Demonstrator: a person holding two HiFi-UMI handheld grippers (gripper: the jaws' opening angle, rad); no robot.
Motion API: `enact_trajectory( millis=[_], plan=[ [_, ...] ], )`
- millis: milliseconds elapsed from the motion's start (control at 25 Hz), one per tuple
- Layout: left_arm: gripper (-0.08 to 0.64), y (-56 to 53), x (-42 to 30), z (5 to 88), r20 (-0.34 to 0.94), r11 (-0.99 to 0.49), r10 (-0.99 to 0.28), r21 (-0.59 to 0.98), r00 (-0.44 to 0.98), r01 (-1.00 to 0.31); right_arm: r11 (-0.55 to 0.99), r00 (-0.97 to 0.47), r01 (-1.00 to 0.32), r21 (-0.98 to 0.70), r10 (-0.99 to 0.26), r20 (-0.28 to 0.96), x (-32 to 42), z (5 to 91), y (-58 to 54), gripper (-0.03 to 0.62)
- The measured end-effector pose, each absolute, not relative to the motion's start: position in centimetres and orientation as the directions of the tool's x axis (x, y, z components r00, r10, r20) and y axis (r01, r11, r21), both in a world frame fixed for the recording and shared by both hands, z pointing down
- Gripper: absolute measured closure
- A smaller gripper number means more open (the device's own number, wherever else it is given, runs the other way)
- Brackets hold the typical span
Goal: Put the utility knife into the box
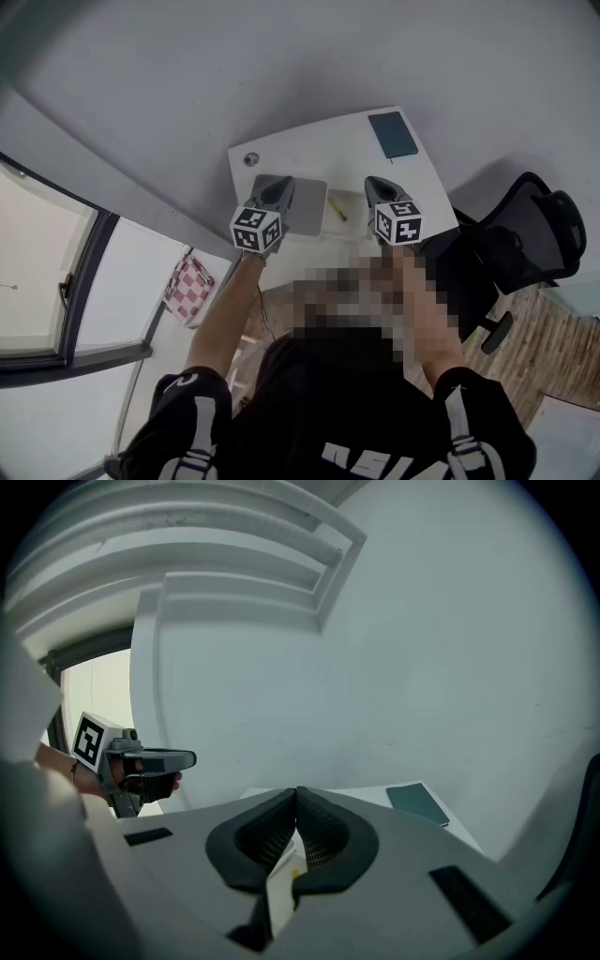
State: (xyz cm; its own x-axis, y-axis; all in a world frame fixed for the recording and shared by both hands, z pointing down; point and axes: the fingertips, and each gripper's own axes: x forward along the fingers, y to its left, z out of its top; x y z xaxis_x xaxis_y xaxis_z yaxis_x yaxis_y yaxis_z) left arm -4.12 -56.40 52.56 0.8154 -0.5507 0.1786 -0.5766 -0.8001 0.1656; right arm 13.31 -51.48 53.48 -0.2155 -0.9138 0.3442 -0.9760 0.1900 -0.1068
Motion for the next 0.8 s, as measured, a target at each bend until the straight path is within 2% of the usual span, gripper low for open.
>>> enact_trajectory(
  millis=[800],
  plan=[
    [0.535, -56.6, -1.9, 51.6, 0.176, -0.817, -0.535, 0.143, 0.826, -0.559, 0.196, -0.222, -0.974, -0.110, -0.917, 0.331, 14.8, 53.0, -50.6, 0.578]
  ],
)
